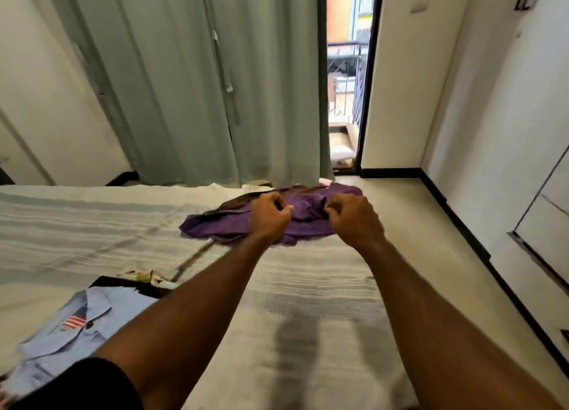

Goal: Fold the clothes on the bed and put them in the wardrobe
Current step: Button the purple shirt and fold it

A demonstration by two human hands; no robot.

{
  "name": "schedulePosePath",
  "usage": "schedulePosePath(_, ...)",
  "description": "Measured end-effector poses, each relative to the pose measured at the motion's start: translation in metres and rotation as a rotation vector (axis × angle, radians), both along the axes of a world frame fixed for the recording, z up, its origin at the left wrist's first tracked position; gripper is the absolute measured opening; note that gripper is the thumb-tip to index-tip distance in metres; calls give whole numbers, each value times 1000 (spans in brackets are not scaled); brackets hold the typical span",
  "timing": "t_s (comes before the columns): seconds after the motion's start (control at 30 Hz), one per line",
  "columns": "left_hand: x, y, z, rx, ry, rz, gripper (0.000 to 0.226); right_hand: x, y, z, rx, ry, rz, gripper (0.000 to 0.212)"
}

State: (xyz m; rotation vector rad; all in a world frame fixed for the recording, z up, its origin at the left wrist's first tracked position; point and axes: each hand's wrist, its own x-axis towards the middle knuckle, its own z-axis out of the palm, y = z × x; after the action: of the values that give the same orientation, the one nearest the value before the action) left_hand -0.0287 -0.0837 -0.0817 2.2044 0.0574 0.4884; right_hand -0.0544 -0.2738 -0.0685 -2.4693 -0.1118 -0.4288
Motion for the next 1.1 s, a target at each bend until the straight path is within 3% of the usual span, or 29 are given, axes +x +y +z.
schedulePosePath(0.17,36,103,-97,-77,159,26,26,45,97,-90,14,168,-6,13)
schedulePosePath(0.3,72,155,-117,-121,163,89,25,95,139,-118,11,208,24,10)
schedulePosePath(0.47,92,191,-157,-220,220,139,26,162,175,-173,-301,553,277,17)
schedulePosePath(0.57,95,196,-174,-273,252,154,22,186,190,-197,-460,634,336,14)
schedulePosePath(0.67,99,192,-183,-316,284,115,19,206,197,-215,-542,690,299,48)
schedulePosePath(0.77,97,180,-190,-493,368,78,15,214,197,-226,-595,729,277,65)
schedulePosePath(0.9,99,162,-186,-907,514,141,40,194,189,-213,-474,608,189,33)
schedulePosePath(1.0,99,151,-187,-1267,556,182,59,135,178,-202,-315,548,144,21)
schedulePosePath(1.1,96,140,-202,-1357,551,271,64,53,165,-204,-329,656,210,17)
